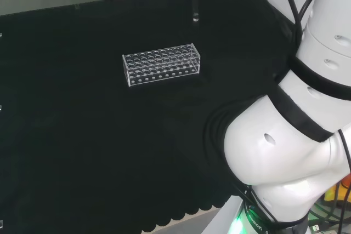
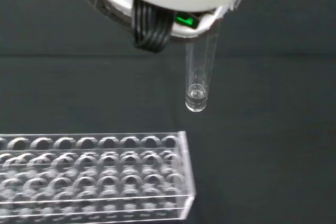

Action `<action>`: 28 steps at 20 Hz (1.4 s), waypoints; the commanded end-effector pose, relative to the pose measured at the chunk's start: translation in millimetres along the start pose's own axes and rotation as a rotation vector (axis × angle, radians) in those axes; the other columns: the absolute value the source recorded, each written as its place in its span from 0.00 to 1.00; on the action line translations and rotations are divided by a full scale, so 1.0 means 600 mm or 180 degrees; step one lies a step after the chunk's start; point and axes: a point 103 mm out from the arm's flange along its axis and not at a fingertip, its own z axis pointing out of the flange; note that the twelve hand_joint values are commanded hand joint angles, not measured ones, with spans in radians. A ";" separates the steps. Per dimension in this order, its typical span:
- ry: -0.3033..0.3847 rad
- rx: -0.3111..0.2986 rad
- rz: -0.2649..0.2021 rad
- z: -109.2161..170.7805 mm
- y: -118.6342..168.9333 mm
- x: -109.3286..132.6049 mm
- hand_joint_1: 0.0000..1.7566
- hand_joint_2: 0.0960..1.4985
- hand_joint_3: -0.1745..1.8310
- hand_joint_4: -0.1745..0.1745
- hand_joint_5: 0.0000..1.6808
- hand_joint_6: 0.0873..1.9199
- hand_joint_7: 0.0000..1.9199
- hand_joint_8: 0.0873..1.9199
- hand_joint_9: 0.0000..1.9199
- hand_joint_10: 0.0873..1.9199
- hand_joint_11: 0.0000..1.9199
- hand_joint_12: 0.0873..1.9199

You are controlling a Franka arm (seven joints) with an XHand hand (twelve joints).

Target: Shake the test tube.

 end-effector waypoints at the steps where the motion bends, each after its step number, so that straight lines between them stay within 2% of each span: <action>1: 0.0164 0.0010 -0.0307 0.002 -0.003 0.087 0.70 0.37 0.40 0.00 0.86 0.13 0.95 0.16 0.91 0.12 0.70 0.36; 9: 0.0436 -0.0033 -0.0692 -0.016 -0.009 0.192 0.70 0.37 0.41 0.00 0.86 0.13 0.95 0.16 0.91 0.12 0.70 0.36; 19: 0.0660 -0.0129 -0.1097 -0.054 -0.026 0.277 0.70 0.37 0.41 0.00 0.86 0.13 0.95 0.16 0.91 0.12 0.70 0.36; 24: 0.0635 -0.0148 -0.1119 -0.058 -0.025 0.280 0.70 0.37 0.41 0.00 0.86 0.13 0.95 0.16 0.91 0.11 0.70 0.36; 28: 0.0511 -0.0134 -0.0990 -0.046 -0.015 0.251 0.70 0.37 0.41 0.00 0.86 0.13 0.95 0.16 0.91 0.11 0.70 0.36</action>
